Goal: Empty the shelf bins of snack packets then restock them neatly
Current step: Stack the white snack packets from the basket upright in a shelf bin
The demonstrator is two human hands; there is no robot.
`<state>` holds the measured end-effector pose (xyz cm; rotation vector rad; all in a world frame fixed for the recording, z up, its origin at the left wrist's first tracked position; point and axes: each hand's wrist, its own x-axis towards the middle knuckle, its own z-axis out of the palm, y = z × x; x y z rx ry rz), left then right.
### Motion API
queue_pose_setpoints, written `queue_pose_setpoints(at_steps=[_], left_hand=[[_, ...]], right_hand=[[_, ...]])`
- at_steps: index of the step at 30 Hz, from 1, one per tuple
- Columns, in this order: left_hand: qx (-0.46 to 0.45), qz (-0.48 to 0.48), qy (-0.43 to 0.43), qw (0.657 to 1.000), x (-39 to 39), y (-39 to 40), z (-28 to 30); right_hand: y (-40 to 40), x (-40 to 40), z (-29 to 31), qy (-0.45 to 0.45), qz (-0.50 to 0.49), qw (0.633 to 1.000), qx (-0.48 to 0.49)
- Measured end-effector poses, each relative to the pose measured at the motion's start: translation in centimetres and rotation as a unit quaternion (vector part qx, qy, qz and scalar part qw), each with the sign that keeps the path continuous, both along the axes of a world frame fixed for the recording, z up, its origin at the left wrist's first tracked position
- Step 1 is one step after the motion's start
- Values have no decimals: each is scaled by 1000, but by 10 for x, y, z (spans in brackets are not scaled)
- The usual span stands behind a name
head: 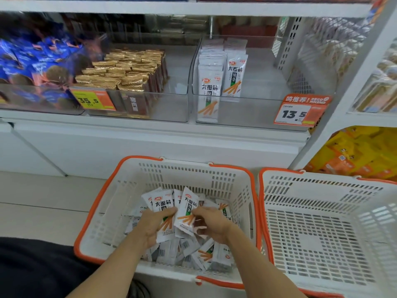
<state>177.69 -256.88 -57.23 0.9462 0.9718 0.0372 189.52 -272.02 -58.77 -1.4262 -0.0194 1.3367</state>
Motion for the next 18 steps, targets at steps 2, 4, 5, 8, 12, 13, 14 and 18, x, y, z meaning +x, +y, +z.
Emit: queue_pose_setpoints(at_steps=[2,4,5,8,12,13,14,18], left_hand=[[-8,-1,-14,1000,3,0,5],[-32,-10,-27,999,5,-2,10],[-33,-20,-31,999,6,-3,12],[12,-71,-31,997,9,-11,15],[63,-61,0,996,13,-19,15],[68,-52,9,996,14,-18,15],[67,-44,16,997,15,-18,15],[68,-38,19,997,23,-17,25]], right_hand=[[-3,5,4,-6,-10,1000,18],[-6,9,9,-25,-1,999,31],[-6,10,10,-34,11,999,39],[-2,10,13,-64,52,995,52],[9,4,14,-162,75,984,-4],[11,2,17,-171,80,982,-10],[13,1,19,-167,84,982,-12],[17,5,28,-99,90,991,23]])
